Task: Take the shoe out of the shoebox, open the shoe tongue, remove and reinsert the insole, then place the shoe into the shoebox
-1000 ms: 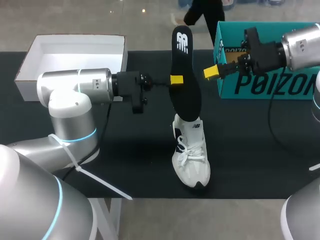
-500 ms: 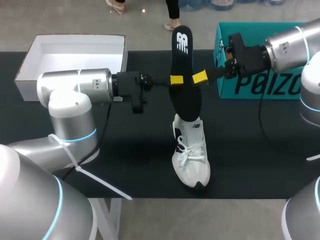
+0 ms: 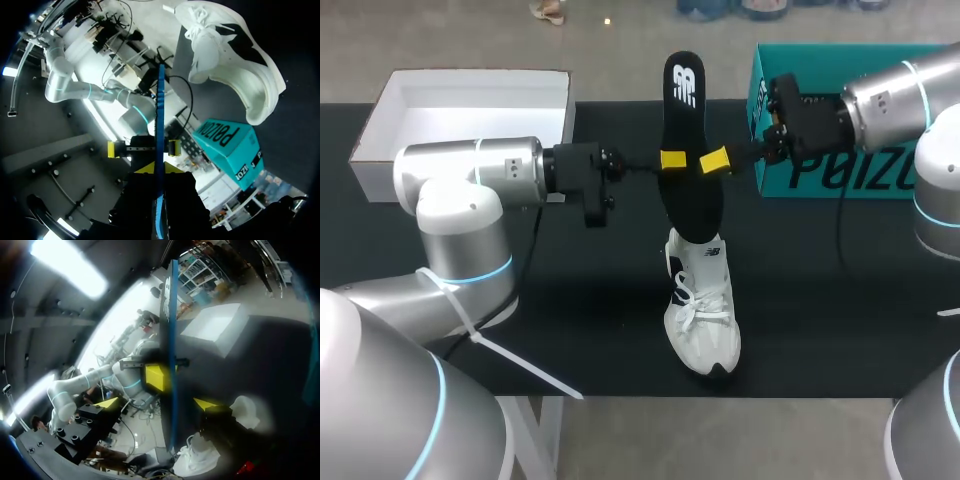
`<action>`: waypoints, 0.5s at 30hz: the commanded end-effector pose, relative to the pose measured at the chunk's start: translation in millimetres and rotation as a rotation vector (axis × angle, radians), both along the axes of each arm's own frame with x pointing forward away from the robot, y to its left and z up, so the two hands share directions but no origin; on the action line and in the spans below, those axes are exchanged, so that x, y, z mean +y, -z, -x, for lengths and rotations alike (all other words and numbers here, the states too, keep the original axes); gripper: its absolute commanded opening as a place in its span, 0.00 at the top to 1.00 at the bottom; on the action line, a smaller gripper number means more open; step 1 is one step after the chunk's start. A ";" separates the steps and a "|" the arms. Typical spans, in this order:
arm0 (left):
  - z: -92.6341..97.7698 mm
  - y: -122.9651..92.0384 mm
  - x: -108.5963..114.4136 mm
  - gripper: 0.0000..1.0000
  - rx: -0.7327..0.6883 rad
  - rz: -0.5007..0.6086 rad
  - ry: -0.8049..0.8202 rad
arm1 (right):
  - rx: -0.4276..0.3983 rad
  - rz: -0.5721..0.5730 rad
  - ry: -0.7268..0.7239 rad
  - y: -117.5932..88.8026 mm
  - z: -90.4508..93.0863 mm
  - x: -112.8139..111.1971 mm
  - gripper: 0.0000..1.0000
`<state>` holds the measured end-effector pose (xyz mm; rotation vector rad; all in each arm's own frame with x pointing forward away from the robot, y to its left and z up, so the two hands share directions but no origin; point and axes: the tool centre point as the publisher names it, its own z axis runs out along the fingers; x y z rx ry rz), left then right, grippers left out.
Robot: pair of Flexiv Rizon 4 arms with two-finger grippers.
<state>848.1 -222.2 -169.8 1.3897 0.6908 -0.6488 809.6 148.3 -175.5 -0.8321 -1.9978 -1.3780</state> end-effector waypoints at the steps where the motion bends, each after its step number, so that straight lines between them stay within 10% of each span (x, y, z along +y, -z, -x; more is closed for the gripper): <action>1: 0.7 0.4 -2.1 1.00 -0.001 0.000 -0.005 | 0.000 -0.004 -0.002 1.7 -4.8 4.2 0.23; 3: 0.7 0.4 -2.1 1.00 -0.001 0.000 -0.005 | -0.002 -0.003 -0.003 1.4 -5.9 4.6 0.28; 5: 0.7 0.4 -2.1 1.00 -0.001 0.000 -0.005 | -0.003 -0.002 -0.003 1.4 -7.1 4.8 0.53; 15: 0.7 0.4 -2.1 1.00 -0.001 0.000 -0.005 | -0.004 -0.008 -0.005 1.5 -10.2 8.9 0.82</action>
